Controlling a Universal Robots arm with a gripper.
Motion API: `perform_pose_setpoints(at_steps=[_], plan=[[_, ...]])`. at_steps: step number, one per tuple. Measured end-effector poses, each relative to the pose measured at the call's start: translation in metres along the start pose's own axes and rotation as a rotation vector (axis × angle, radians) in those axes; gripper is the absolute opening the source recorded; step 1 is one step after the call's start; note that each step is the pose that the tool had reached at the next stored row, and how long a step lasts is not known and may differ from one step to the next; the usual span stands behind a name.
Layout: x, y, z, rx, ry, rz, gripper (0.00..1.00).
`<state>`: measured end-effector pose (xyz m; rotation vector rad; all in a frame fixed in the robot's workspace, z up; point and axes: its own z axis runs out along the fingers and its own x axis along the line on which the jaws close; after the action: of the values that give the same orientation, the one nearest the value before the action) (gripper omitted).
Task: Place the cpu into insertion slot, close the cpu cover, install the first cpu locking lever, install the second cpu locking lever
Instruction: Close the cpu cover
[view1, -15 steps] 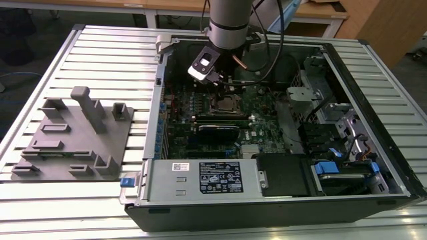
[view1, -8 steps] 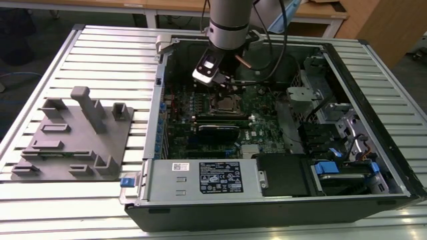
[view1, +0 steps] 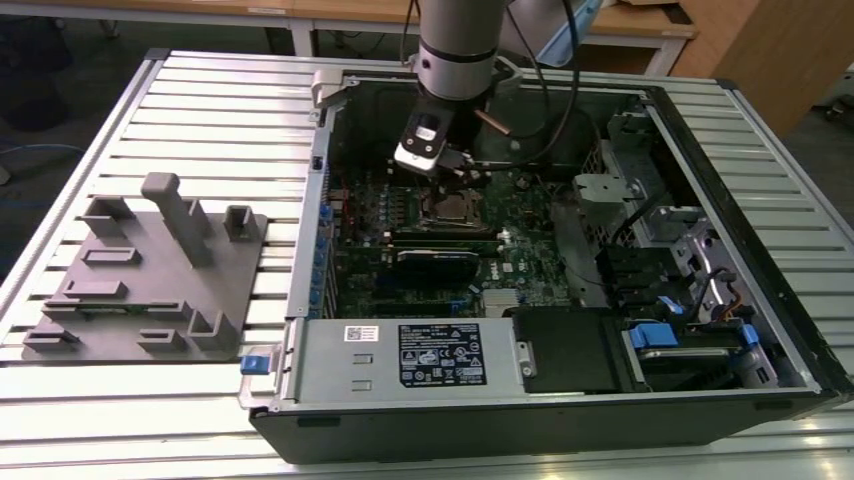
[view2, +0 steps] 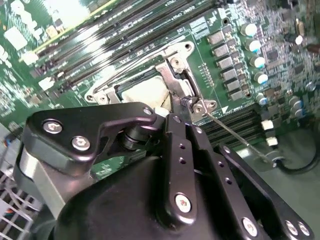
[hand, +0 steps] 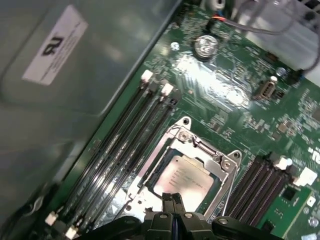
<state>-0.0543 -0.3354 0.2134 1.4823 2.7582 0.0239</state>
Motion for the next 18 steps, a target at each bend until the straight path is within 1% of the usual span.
perform_pose_setpoints(at_steps=[18], plan=[[0.0, -0.0001, 0.0045, -0.0006, 0.0059, -0.327, 0.1]])
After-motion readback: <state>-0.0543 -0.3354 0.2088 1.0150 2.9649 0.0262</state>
